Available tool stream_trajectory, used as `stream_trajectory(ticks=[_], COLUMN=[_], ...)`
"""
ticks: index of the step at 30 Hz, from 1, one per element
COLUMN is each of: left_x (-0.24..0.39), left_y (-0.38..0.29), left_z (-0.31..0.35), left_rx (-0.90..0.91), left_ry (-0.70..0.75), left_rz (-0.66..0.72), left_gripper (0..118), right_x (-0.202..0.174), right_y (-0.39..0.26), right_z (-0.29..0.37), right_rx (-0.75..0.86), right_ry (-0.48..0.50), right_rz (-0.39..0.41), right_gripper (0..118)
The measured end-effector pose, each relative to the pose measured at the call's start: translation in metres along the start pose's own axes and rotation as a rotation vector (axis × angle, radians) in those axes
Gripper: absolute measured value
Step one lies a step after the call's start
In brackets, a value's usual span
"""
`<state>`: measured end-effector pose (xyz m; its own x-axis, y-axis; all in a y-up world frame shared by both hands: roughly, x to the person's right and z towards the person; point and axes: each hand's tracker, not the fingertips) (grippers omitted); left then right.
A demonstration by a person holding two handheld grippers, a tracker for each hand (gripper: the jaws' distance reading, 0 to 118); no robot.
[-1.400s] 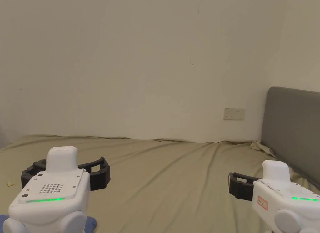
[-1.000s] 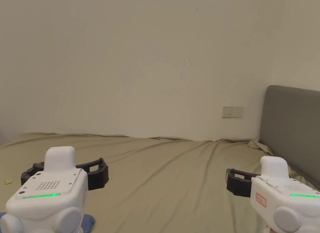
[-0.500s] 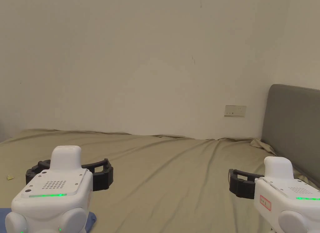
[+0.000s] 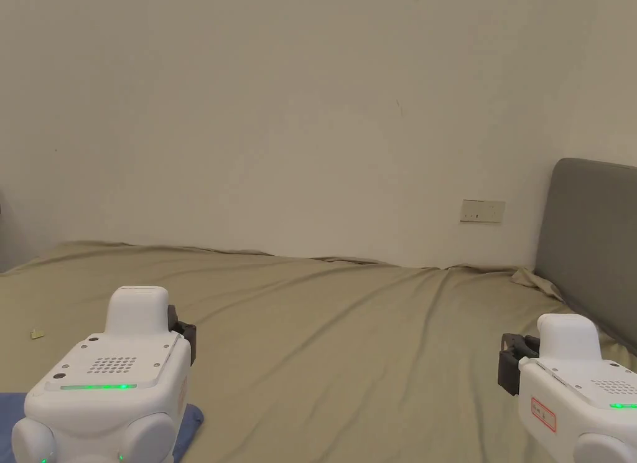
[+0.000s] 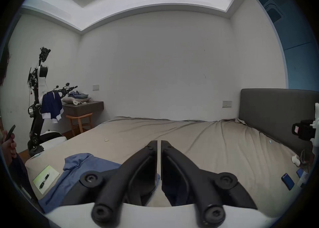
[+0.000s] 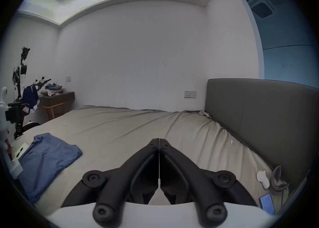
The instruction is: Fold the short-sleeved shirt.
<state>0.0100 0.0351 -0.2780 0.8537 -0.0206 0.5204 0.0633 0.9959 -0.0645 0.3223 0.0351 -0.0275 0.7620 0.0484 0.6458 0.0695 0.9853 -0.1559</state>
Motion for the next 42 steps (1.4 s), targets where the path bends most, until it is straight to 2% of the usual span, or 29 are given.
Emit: stream_trajectory(ticks=[3, 6, 10, 11, 14, 16, 21, 24, 28, 29, 31, 32, 34, 35, 38, 42], left_x=[-0.024, -0.06, -0.112, -0.124, -0.151, -0.162, -0.182, -0.192, -0.206, -0.209, -0.211, -0.21, -0.209, -0.211, -0.2, -0.186], left_y=[0.002, 0.005, 0.001, -0.002, -0.013, -0.022, -0.041, -0.043, -0.036, -0.039, -0.046, -0.051, -0.071, -0.078, -0.11, -0.166], left_z=[0.009, 0.033, 0.086, 0.101, 0.138, 0.153, 0.15, 0.116, 0.028, 0.0, -0.049, -0.074, -0.121, -0.14, -0.181, -0.215], left_rx=[-0.013, -0.012, -0.011, -0.018, -0.052, -0.077, -0.158, -0.231, -0.391, -0.443, -0.538, -0.583, -0.684, -0.634, -0.753, -0.927], left_ry=[0.025, 0.103, 0.245, 0.278, 0.369, 0.41, 0.421, 0.376, 0.122, 0.06, -0.027, -0.054, -0.14, -0.147, -0.138, -0.114], left_rz=[0.007, 0.029, 0.038, 0.027, 0.016, 0.031, 0.035, 0.025, 0.023, 0.04, 0.098, 0.105, 0.15, 0.186, 0.191, 0.179], left_gripper=[4, 4, 4, 4, 4, 4, 4, 4, 5, 11, 32, 32, 118, 118, 118, 118], right_x=[-0.019, -0.058, -0.132, -0.151, -0.195, -0.214, -0.225, -0.206, -0.158, -0.145, -0.121, -0.109, -0.088, -0.078, -0.058, -0.033], right_y=[0.011, 0.019, 0.02, 0.017, 0.007, -0.001, -0.013, -0.013, -0.01, -0.011, -0.014, -0.016, -0.022, -0.027, -0.041, -0.064], right_z=[0.001, 0.001, 0.003, 0.003, 0.005, 0.003, -0.004, -0.013, -0.021, -0.022, -0.024, -0.022, -0.023, -0.023, -0.02, -0.011], right_rx=[0.014, 0.033, 0.021, 0.022, 0.001, -0.024, -0.052, -0.05, -0.069, -0.074, -0.103, -0.124, -0.162, -0.177, -0.234, -0.305], right_ry=[0.047, 0.175, 0.398, 0.474, 0.6, 0.644, 0.667, 0.64, 0.532, 0.495, 0.454, 0.425, 0.387, 0.358, 0.291, 0.245], right_rz=[-0.023, 0.017, 0.053, 0.041, 0.034, 0.033, 0.051, 0.081, 0.101, 0.118, 0.12, 0.122, 0.133, 0.144, 0.166, 0.033], right_gripper=[3, 3, 3, 3, 3, 3, 3, 3, 3, 3, 3, 3, 3, 3, 3, 3])
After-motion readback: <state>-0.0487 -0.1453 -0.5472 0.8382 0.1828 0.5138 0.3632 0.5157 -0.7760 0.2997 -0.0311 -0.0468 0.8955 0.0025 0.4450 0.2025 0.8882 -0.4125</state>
